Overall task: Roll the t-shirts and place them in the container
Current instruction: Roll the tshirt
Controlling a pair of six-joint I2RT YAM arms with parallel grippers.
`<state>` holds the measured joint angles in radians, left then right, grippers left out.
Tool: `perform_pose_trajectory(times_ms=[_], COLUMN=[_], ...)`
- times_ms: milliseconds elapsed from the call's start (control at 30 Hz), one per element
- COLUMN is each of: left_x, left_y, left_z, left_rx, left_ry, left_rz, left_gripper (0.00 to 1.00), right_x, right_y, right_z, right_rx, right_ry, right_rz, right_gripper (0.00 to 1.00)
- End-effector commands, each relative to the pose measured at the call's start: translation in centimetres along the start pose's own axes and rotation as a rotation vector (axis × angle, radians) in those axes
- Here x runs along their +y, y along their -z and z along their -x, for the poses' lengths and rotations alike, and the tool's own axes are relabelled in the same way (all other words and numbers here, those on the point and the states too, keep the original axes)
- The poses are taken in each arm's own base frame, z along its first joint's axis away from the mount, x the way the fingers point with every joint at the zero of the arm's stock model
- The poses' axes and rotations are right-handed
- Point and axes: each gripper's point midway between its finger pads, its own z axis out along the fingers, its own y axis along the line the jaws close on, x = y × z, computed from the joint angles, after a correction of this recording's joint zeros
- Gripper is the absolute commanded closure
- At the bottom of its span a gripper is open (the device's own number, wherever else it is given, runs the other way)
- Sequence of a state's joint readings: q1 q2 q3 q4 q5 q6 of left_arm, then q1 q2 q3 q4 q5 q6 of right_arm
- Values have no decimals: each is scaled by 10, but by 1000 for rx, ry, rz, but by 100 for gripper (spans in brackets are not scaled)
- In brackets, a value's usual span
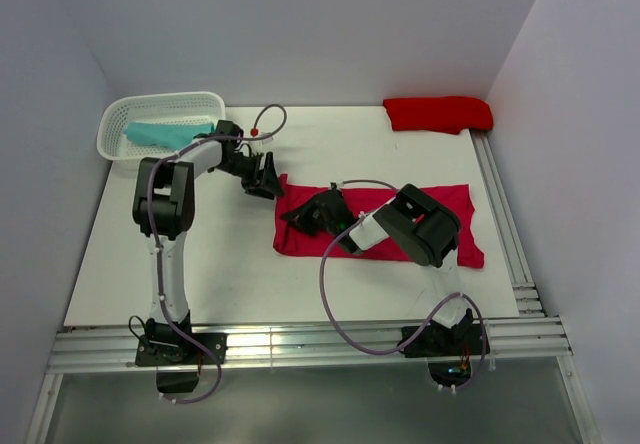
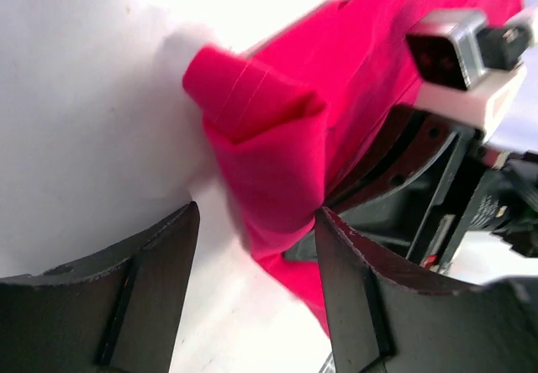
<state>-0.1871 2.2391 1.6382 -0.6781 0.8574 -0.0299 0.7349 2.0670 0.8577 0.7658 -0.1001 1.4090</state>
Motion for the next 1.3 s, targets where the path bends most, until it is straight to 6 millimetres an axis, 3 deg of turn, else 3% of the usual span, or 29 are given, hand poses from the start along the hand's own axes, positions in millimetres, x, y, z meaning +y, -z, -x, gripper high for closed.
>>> perform_pose_trajectory(times_ms=[0,100,233,267,367,467,533,567,700,933,1167,1267], left_x=[9,13,22,26,28,32,33,32,38,39,39,38], left_y=[-14,-18,-26,-26,-30,-29,-29,-32,-30,-31,-33,-34], left_z=[12,15,13,16,13,12,7,5,2,1,0,0], left_rx=[-38,-40,-17,-18,6,25,49,60,68,85,100,101], left_ry=[0,19,39,33,2,-35,-58,-74,-125,-154,-163,-166], left_rz=[-14,-11,42,83,185,304,351,373,473,536,560,562], left_gripper=[36,41,62,73,86,97,100,100,100,100,100,100], right_x=[-39,-42,-42,-43,-42,-40,-37,-35,-23,-10,6,2], right_y=[2,1,0,1,1,4,8,9,19,33,37,39], right_z=[-1,-2,-1,0,0,3,6,7,10,6,-17,-26], right_rx=[11,13,9,6,4,-5,-13,-17,-41,-63,-62,-57], right_ry=[-7,-8,10,13,33,67,96,107,147,238,335,363], right_rz=[-106,-109,-117,-127,-138,-160,-183,-188,-209,-298,-355,-391], right_gripper=[96,97,97,97,97,87,79,68,50,43,42,42])
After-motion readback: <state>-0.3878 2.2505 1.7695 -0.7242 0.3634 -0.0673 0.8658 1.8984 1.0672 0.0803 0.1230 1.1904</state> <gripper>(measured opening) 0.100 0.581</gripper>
